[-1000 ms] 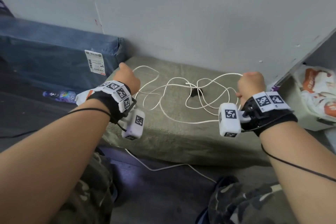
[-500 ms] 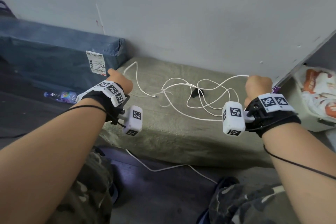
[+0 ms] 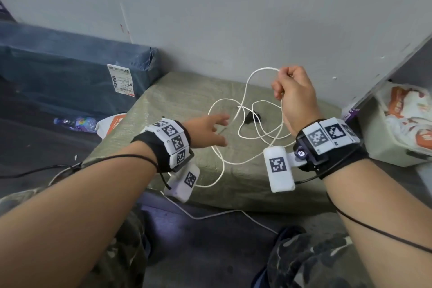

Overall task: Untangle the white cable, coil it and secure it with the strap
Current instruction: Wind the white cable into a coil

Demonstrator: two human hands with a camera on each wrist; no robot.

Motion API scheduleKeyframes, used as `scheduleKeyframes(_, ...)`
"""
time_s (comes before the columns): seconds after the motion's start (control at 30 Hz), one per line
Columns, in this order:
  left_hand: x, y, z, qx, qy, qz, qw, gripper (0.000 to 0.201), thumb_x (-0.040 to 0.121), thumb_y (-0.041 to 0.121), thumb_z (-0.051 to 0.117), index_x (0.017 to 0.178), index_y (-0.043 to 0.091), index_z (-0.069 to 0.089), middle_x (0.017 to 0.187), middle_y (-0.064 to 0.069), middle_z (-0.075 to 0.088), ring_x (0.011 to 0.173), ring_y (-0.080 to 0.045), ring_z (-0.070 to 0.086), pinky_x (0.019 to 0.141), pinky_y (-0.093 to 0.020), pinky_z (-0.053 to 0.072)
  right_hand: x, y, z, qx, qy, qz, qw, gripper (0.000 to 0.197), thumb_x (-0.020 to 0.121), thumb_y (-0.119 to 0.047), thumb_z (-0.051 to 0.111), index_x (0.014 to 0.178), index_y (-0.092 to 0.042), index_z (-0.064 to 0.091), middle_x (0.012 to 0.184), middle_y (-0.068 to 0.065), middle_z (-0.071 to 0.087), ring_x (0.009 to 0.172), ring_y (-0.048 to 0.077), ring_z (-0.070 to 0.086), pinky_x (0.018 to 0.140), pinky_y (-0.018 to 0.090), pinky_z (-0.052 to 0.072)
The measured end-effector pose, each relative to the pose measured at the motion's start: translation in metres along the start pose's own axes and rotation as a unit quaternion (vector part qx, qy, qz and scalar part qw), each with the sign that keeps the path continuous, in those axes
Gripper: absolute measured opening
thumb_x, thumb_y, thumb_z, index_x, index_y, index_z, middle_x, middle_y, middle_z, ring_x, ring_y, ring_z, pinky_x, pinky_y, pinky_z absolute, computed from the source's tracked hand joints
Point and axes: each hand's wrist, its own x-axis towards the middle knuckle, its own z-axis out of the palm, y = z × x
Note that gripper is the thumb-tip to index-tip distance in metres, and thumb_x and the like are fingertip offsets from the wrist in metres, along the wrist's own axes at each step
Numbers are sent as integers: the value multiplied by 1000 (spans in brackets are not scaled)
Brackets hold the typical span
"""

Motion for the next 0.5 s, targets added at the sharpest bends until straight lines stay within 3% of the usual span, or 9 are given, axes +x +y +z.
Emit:
scheduleKeyframes(0.07,2,-1,5,17,-6,16,1000,50,91,27,58,139,25,43,132,7,57,116,-11,55,98,-27,41,0,-2,-1,50,-10,11,999,17,92,-9,44,78,-19,46,54,-8,46,57,13,40,59,25,34)
scheduleKeyframes(0.13,2,0,6,31,9,21,999,28,95,23,52,122,21,60,110,6,68,101,-7,61,91,-23,43,1,-4,-3,83,-10,34,996,17,90,-7,44,77,-18,46,50,-11,46,56,13,39,56,25,33)
scheduleKeyframes(0.2,4,-2,4,16,38,10,999,19,96,21,49,105,21,66,89,9,69,88,-6,63,87,-26,49,2,-5,-6,42,-3,42,998,20,88,-4,43,73,-17,47,52,-9,47,56,13,39,56,26,33)
scheduleKeyframes(0.27,5,-4,2,4,73,0,997,16,96,24,48,98,25,64,82,8,68,83,-8,65,84,-30,52,5,-2,-10,-150,-12,46,988,15,86,-9,42,78,-14,54,71,-1,56,71,19,51,68,31,40)
scheduleKeyframes(0.3,5,-4,1,2,87,-3,996,15,97,25,47,97,27,63,81,7,69,82,-9,66,82,-31,54,6,2,-12,-258,-17,57,964,16,87,-13,43,91,-13,59,90,4,61,89,24,56,80,33,43)
scheduleKeyframes(0.37,5,-3,1,10,100,-6,995,14,96,29,48,96,28,62,80,7,69,82,-13,67,78,-32,55,2,7,-12,-375,-29,46,925,40,87,-17,46,126,-11,50,133,9,50,125,27,44,105,40,35)
scheduleKeyframes(0.4,4,-3,2,16,102,-7,995,14,96,31,48,97,29,62,79,8,69,81,-14,67,75,-31,54,-2,8,-10,-388,-39,-2,921,51,86,-17,47,136,-10,41,144,10,40,135,27,35,112,42,28)
scheduleKeyframes(0.43,4,-1,3,19,104,-6,994,13,95,32,49,97,30,61,77,9,68,79,-14,67,73,-31,54,-8,8,-5,-398,-54,-68,913,58,86,-18,49,141,-9,34,150,10,33,141,27,26,116,43,21)
scheduleKeyframes(0.5,4,1,5,18,112,5,994,10,94,31,51,93,31,60,75,10,68,77,-13,67,71,-30,54,-21,6,6,-446,-132,-159,871,61,86,-22,48,144,-16,30,154,4,29,146,24,14,118,47,10)
